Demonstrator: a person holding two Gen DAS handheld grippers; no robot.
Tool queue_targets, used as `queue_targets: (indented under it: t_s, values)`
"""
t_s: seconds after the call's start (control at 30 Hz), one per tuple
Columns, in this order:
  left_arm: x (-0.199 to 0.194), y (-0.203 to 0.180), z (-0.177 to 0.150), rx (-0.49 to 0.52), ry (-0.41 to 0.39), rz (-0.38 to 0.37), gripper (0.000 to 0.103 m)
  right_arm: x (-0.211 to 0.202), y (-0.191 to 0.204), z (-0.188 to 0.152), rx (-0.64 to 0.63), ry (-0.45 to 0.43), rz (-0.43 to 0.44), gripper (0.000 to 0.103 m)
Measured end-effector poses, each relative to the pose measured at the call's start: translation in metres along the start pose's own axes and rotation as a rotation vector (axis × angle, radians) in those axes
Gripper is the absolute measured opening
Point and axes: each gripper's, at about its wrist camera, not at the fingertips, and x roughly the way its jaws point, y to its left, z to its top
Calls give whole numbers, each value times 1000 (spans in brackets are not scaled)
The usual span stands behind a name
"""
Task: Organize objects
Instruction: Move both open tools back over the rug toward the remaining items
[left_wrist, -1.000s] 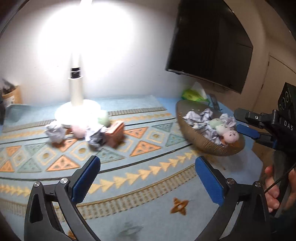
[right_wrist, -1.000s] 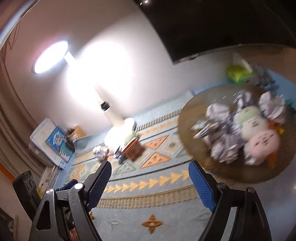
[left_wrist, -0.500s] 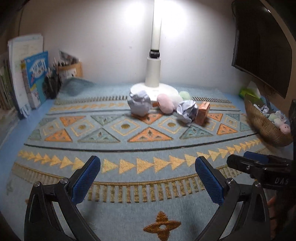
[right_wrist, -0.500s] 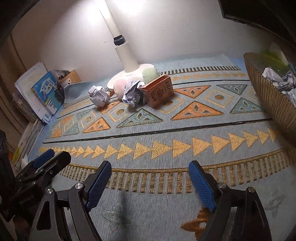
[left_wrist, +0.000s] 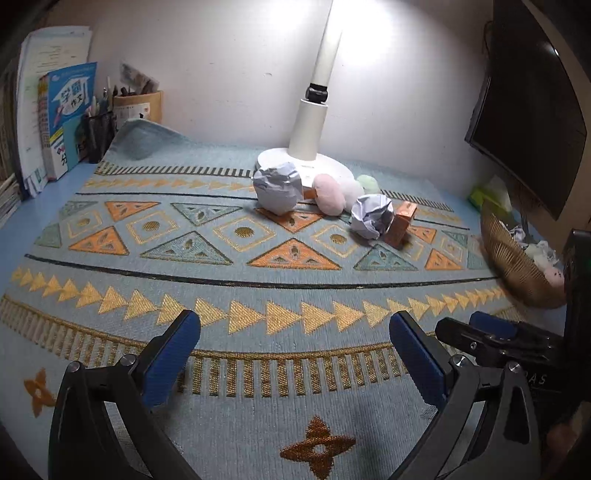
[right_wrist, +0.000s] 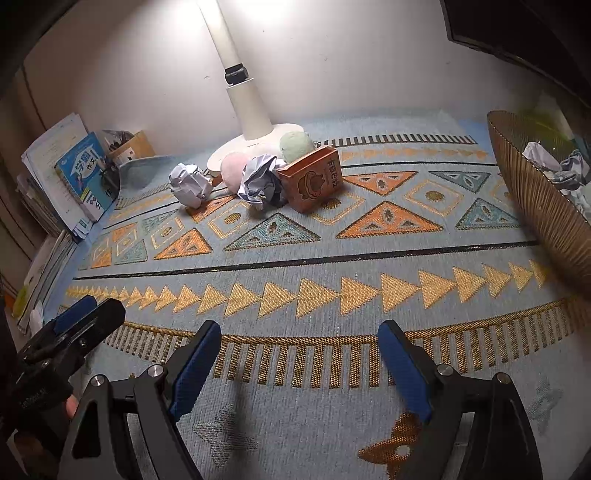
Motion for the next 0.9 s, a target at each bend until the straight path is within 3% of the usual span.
queue_targets:
  t_s: [0.13,0.23,0.37,0.43,0.67,0.8,0.9]
  values:
    - [-4,8,0,-41,-15,3,102,-18,-5,0,44,-92,-75,86]
    - [-12,7,2,-36,-46,41,102,-27,3,19,0,-113,-122,86]
    - [-44,-13,34,193,-199,184,102,-16,-4,65,73,-98,-80,86]
    - [-46,-15,58,237,-218,210,102,3,-11,86,124,-61,-70,86]
    - [37,11,92,195,-61,188,102,64,-18,119,215,-9,8,86]
    - [77,23,107,126,11,95,102,67,-27,114,172,7,-67,86]
    - [98,19,117,139,36,35,102,47,-50,103,218,-33,-112,86]
